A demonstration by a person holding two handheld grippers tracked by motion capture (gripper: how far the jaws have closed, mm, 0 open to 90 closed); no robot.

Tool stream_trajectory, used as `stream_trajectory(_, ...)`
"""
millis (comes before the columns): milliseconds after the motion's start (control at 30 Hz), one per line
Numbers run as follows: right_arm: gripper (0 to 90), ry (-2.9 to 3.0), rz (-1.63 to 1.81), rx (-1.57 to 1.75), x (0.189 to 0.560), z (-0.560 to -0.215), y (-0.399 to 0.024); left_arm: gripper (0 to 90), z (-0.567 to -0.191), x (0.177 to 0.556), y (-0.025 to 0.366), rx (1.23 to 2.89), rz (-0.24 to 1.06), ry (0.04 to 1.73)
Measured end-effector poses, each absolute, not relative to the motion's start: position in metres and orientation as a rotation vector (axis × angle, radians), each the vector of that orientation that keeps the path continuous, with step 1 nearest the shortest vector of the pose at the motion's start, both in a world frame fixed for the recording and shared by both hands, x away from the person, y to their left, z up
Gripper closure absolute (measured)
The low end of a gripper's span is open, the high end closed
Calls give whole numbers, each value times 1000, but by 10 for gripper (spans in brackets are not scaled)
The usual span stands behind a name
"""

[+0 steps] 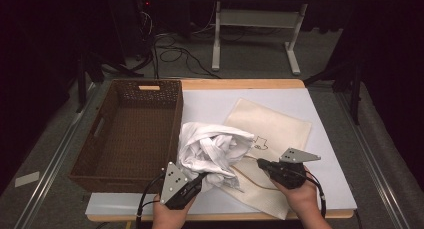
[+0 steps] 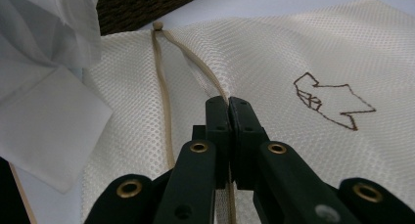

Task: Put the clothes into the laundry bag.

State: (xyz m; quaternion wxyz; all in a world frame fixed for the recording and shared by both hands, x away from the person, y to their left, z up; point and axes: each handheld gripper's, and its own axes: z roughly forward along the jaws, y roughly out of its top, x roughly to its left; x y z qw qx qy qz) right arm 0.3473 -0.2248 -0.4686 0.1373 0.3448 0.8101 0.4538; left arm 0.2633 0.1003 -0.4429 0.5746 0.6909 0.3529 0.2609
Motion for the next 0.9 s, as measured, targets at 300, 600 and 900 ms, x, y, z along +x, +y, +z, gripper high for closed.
stream_trajectory(300,895,2321,1353,987,348,-462,-227,753,-434,272,76,1603,606,801)
stream_trajectory(600,895,2303,1386,996,350,-459,-233,753,-442,283,43,1650,599,759)
stream_trajectory(900,896,2290,1406,1005,349,-457,-235,753,-491,295,21,1775,519,824)
